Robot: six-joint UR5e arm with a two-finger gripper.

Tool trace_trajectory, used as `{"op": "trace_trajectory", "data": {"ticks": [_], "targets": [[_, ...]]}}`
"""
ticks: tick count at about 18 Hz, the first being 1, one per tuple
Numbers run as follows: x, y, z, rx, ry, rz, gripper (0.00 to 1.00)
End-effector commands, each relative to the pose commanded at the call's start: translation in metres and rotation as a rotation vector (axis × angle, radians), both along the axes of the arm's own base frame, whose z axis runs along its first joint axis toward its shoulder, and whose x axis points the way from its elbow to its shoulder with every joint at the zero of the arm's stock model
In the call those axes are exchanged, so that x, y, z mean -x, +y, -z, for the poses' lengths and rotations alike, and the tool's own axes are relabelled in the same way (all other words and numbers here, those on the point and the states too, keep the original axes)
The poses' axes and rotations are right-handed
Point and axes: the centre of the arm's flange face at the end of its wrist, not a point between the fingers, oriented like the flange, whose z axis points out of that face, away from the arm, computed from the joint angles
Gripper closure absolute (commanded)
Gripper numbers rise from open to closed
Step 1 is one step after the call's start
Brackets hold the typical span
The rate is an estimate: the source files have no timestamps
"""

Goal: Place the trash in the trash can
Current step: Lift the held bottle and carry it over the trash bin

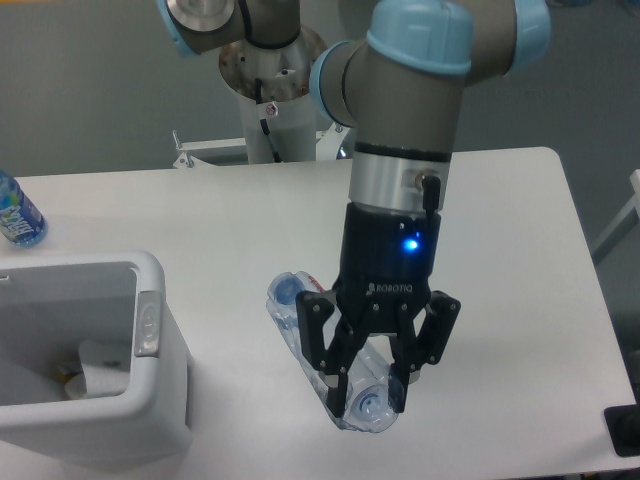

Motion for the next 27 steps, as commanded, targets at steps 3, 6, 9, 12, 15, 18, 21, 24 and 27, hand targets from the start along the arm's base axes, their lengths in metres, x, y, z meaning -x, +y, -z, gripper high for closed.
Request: {"op": "trace_trajectory", "data": {"ticks": [3, 6, 9, 12, 15, 18, 21, 24, 27], "targets": [[-0.024, 0.011, -0.007, -0.017, 0.018, 0.035, 0.44], [-0.045, 0.024, -0.009, -0.032, 0.032, 0.068, 0.44], [-0.066, 0.035, -0.010, -0.034, 0.025, 0.095, 0.44], [-0.091, 0.044, -0.011, -0.032, 0.025, 0.127, 0.44], [-0.120, 0.056, -0.010, -0.032, 0.019, 0.166, 0.44], [-0.143, 0.066, -0.009, -0.032, 0.016, 0.203, 0.44], [-0.162, 0.074, -0.005, -0.027, 0.010, 0.231, 0.44], [-0.178, 0.080, 0.010, -0.004, -0.001, 0.263, 0.44], [-0.194, 0.092, 0.024, 0.013, -0.013, 0.291, 0.43]]}}
